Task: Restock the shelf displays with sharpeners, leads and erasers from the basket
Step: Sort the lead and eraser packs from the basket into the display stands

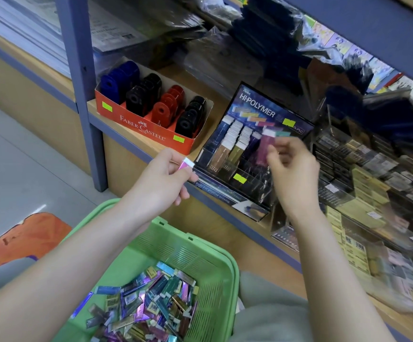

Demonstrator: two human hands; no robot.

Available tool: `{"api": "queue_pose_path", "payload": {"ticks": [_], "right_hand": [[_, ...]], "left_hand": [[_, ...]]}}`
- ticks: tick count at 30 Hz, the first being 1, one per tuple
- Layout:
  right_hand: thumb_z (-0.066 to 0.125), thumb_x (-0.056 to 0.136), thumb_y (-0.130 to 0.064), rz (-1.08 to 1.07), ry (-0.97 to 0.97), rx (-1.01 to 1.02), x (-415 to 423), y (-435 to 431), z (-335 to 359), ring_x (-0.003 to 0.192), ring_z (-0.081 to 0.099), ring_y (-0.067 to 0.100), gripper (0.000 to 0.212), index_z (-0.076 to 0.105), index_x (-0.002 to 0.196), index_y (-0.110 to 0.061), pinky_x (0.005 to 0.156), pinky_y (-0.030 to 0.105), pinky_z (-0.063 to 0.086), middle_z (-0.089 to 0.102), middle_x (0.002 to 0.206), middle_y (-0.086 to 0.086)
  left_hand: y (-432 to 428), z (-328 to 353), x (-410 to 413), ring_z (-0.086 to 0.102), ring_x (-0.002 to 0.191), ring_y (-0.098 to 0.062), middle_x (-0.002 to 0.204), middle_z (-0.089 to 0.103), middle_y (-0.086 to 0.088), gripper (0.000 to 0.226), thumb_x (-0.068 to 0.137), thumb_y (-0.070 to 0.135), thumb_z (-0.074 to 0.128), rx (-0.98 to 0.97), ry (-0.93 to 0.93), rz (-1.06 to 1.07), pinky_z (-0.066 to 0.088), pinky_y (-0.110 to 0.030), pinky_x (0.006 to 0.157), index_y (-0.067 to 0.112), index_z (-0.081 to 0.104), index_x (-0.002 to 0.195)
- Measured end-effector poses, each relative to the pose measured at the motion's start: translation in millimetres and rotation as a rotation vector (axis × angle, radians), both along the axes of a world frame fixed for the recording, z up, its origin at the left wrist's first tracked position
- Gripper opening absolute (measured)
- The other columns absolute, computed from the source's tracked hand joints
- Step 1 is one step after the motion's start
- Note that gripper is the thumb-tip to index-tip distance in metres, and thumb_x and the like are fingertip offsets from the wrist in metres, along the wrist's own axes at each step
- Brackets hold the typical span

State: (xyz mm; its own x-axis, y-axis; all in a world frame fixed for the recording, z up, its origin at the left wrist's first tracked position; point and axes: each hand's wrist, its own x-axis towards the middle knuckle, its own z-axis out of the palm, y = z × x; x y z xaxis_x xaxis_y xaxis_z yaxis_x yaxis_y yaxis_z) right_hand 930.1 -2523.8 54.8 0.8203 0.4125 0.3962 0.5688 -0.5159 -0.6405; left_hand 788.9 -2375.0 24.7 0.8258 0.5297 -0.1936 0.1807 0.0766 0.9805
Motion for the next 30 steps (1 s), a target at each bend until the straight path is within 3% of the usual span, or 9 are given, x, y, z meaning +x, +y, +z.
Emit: {"api": "queue_pose_path", "payload": {"ticks": [5,10,11,14,18,23,26,28,30], "right_hand": [[0.055,0.092,-0.003,-0.109,-0.028,0.176,26.0,-0.8,0.0,0.076,0.058,0.003,0.025,0.042,0.11,-0.013,0.066,0.007,0.046,0.054,0.088,-0.005],[0.055,0.092,-0.003,-0.039,-0.068,-0.006,41.6,0.0,-13.7,0.086,0.06,0.018,0.027,0.051,0.115,-0.016,0.076,0.02,0.048,0.056,0.095,0.003],[0.055,0.092,-0.004,-0.027,-0.066,-0.014,42.9,-0.7,-15.9,0.086,0.059,0.019,0.024,0.053,0.113,-0.015,0.075,0.018,0.047,0.056,0.094,0.003],[0.057,0.093,-0.007,-0.01,-0.093,0.029,47.4,-4.0,-15.9,0.082,0.058,0.013,0.014,0.053,0.101,-0.018,0.068,0.005,0.043,0.055,0.089,-0.007],[0.06,0.092,-0.009,0.008,-0.083,0.068,49.0,-5.8,-18.2,0.078,0.056,-0.003,0.013,0.051,0.094,-0.018,0.067,0.003,0.042,0.054,0.085,-0.018],[0.065,0.088,-0.01,-0.004,-0.116,-0.058,60.1,-8.1,-25.1,0.074,0.053,-0.005,0.01,0.058,0.093,-0.013,0.065,0.001,0.04,0.059,0.088,-0.004],[0.068,0.085,-0.009,-0.013,-0.157,-0.141,64.9,-5.6,-26.3,0.073,0.053,0.003,0.01,0.064,0.094,-0.011,0.071,0.009,0.045,0.06,0.096,0.003],[0.068,0.086,-0.008,-0.005,-0.162,-0.181,62.2,-3.7,-27.2,0.078,0.056,0.009,0.013,0.069,0.098,-0.009,0.078,0.022,0.051,0.057,0.099,-0.001],[0.066,0.087,-0.009,-0.01,-0.187,-0.201,58.2,-4.1,-26.1,0.087,0.06,0.014,0.016,0.072,0.103,-0.008,0.083,0.025,0.05,0.058,0.102,0.0]], "left_hand": [[0.5,1.4,0.0,0.052,0.05,-0.003,0.091,0.068,0.005,0.006,0.098,0.018,0.048,0.03,-0.053,0.038,0.042,-0.014,0.047,0.019,0.052,0.094],[0.5,-1.2,0.6,0.052,0.05,-0.004,0.091,0.069,0.006,0.005,0.098,0.018,0.048,0.039,-0.038,0.036,0.043,-0.013,0.047,0.018,0.052,0.095],[-0.1,-1.5,0.9,0.051,0.05,-0.004,0.091,0.069,0.006,0.006,0.098,0.018,0.048,0.037,-0.035,0.034,0.043,-0.013,0.047,0.018,0.052,0.094],[-1.9,-2.2,3.1,0.051,0.049,-0.004,0.092,0.069,0.004,0.007,0.098,0.017,0.048,0.024,-0.029,0.028,0.042,-0.013,0.047,0.018,0.052,0.093],[-3.8,-4.2,4.1,0.051,0.049,-0.003,0.093,0.069,0.003,0.006,0.098,0.016,0.048,0.021,-0.015,0.016,0.043,-0.013,0.047,0.017,0.053,0.095],[-4.7,-6.1,3.8,0.052,0.049,-0.002,0.092,0.069,0.004,0.005,0.098,0.018,0.048,0.029,0.002,0.003,0.043,-0.013,0.047,0.017,0.053,0.097],[-4.9,-6.4,3.6,0.052,0.049,-0.003,0.093,0.068,0.003,0.005,0.098,0.018,0.049,0.026,0.007,-0.002,0.044,-0.014,0.048,0.017,0.053,0.097],[-4.4,-5.8,3.4,0.053,0.05,-0.004,0.094,0.067,0.002,0.005,0.097,0.02,0.051,0.031,0.012,-0.01,0.045,-0.014,0.048,0.019,0.055,0.098],[-4.3,-5.2,3.6,0.054,0.05,-0.005,0.095,0.066,0.0,0.006,0.096,0.022,0.053,0.029,0.014,-0.02,0.045,-0.015,0.049,0.02,0.058,0.099]]}}
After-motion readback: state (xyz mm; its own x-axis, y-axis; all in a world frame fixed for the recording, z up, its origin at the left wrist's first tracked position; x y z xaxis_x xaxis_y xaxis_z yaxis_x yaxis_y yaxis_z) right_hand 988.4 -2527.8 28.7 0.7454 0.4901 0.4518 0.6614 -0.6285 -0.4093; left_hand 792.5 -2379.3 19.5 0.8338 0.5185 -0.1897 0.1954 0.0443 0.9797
